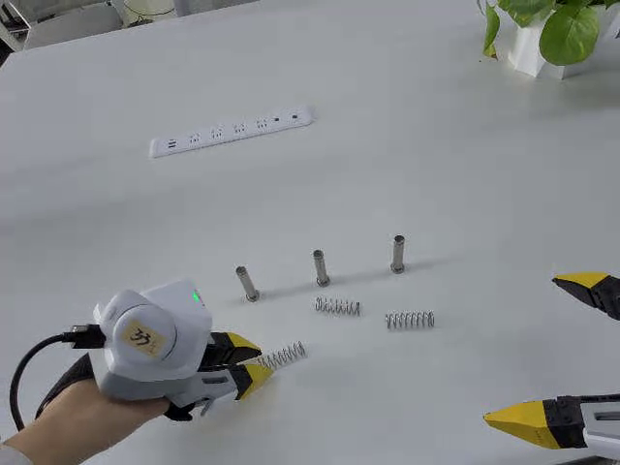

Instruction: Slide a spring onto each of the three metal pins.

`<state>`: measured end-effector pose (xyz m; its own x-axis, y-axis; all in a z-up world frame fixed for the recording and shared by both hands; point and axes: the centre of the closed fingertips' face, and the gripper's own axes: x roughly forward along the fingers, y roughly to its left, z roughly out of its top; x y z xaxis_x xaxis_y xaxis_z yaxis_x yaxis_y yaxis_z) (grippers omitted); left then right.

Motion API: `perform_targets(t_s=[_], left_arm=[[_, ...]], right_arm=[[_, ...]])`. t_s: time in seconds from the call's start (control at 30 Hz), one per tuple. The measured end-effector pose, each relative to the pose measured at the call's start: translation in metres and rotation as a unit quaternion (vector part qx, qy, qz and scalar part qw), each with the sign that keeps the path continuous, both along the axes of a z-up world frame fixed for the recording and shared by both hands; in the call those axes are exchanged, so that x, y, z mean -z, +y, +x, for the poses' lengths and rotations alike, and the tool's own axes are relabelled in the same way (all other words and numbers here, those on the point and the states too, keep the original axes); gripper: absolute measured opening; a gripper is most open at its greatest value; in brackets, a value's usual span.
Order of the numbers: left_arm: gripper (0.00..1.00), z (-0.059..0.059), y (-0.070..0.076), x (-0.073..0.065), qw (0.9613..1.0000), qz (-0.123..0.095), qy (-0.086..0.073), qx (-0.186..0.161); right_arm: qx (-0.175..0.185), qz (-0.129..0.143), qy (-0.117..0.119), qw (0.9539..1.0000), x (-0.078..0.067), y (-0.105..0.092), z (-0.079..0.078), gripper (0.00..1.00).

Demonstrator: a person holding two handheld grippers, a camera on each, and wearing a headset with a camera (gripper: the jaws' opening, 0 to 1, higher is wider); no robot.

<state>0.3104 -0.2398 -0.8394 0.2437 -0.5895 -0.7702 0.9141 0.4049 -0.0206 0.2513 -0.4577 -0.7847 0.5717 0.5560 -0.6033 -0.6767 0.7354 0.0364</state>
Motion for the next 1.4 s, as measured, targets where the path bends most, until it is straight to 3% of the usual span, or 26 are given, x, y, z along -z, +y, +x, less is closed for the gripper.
perform_targets(t_s=[0.37, 1.0, 1.23, 1.4], left_arm=[[0.08, 0.0028, -0.0013, 0.0068, 0.9999, 0.009, 0.004, 0.002], [0.07, 0.0031, -0.0084, 0.0075, 0.9985, 0.04, -0.012, 0.036], [0.07, 0.0038, -0.0081, 0.0075, 0.9991, 0.038, -0.004, 0.017], [0.07, 0.0044, -0.0077, 0.0068, 0.9997, 0.021, 0.0, -0.014]], right_arm=[[-0.003, 0.001, 0.003, 1.0, 0.0022, 0.0031, -0.001, 0.99], [-0.001, 0.001, 0.004, 1.0, 0.0035, 0.0024, -0.0033, 0.99], [-0.001, 0.002, 0.004, 1.0, 0.0052, 0.0018, -0.0028, 0.99], [-0.003, 0.003, 0.003, 1.0, 0.0042, 0.0034, -0.0035, 0.99]])
